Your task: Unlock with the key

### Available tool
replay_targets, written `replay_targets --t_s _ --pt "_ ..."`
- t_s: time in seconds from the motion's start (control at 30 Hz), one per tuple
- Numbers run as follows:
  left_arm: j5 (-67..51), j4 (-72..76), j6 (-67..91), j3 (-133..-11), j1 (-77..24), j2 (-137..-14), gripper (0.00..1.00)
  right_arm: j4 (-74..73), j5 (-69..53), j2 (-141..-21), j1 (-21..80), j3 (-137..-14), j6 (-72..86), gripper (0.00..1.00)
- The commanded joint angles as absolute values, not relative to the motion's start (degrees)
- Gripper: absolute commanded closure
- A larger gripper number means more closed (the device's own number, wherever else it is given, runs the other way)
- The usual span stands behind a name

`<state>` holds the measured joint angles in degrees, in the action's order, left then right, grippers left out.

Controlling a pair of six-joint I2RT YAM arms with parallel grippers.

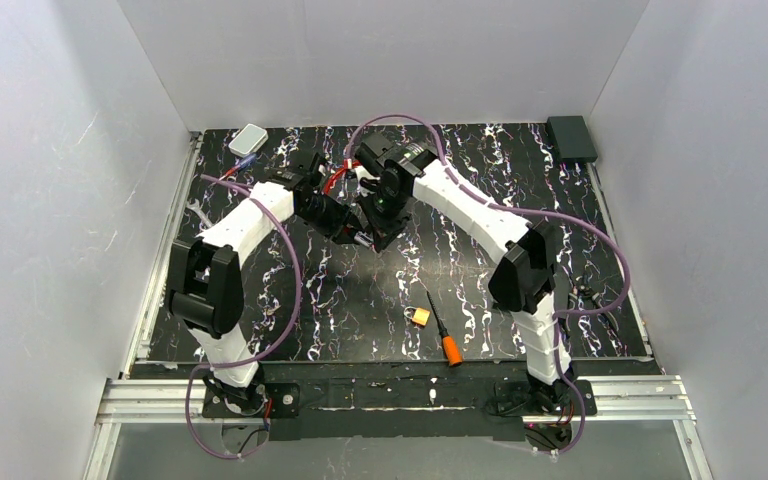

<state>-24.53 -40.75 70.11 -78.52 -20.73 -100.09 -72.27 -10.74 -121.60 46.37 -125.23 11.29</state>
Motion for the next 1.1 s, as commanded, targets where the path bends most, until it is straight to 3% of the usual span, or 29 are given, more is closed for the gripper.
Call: replay_targets --t_s 0.0,0.27,0.6,0.93,1.07 --pt "-32.8 -54.4 66.9 -82.0 -22.3 -99.9 1.0 -64.8 5.6 -119.8 46.5 -129.2 7.6 0.99" --pt "-34.3 -58.5 66.5 -84.9 -22.5 -101.2 1.0 -62.7 8.2 -118.8 48.6 -129.9 8.4 0.99" --pt "-33.7 -43.8 72.7 -81.2 -22.5 -93.4 1.0 -40.1 -20.2 -106.7 38.7 -107.3 26.6 0.99" --pt "-30.8 -24.4 77.7 -74.9 -22.5 -85.2 1.0 -7.4 -38.9 -101.0 32.5 -87.5 55.8 0.99" --pt "-25.9 -11.5 77.6 -71.1 -22.6 -80.3 1.0 20.6 -41.9 -101.5 32.3 -77.5 84.5 0.99"
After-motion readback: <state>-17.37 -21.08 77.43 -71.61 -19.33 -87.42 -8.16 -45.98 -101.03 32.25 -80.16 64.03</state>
